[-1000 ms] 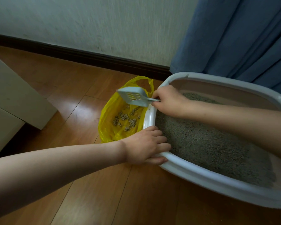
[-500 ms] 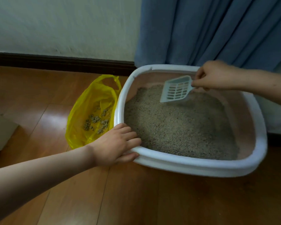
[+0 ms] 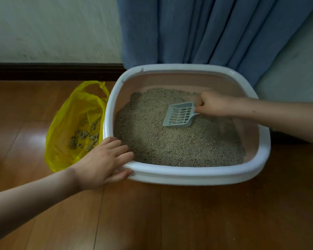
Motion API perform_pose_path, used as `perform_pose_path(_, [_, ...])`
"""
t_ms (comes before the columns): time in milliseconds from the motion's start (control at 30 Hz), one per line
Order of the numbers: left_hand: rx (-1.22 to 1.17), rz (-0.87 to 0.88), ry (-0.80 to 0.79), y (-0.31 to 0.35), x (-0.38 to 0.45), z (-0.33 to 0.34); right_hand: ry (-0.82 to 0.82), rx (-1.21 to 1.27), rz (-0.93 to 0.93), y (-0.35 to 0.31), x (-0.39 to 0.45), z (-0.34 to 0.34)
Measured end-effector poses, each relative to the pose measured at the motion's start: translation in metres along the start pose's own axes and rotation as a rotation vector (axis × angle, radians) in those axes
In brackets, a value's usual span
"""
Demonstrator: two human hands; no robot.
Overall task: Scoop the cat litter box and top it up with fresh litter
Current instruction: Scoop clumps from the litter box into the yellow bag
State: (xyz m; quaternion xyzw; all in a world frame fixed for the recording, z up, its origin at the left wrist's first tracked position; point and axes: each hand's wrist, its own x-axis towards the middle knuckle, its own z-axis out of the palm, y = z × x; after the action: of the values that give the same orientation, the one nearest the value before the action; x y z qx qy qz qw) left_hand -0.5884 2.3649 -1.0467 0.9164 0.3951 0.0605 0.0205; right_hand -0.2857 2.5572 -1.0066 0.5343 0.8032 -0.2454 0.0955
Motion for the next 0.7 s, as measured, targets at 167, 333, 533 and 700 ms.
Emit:
perform_pose_path(167, [-0.002,-0.011,-0.023,0.001,0.001,0.0,-0.108,-0.244,0.063,0.007,-0.007,-0.007])
perform_pose_path(333, [-0.011,-0.022,-0.035,0.002,0.0,-0.001,-0.165,-0.593,0.134,-0.001,-0.012,-0.062])
perform_pose_path(533, [-0.02,-0.025,-0.037,0.001,-0.001,-0.001,-0.115,-0.791,0.229,0.027,-0.013,-0.099])
perform_pose_path(700, [-0.015,-0.03,-0.033,0.002,0.001,-0.001,-0.103,-0.878,0.206,0.048,-0.016,-0.068])
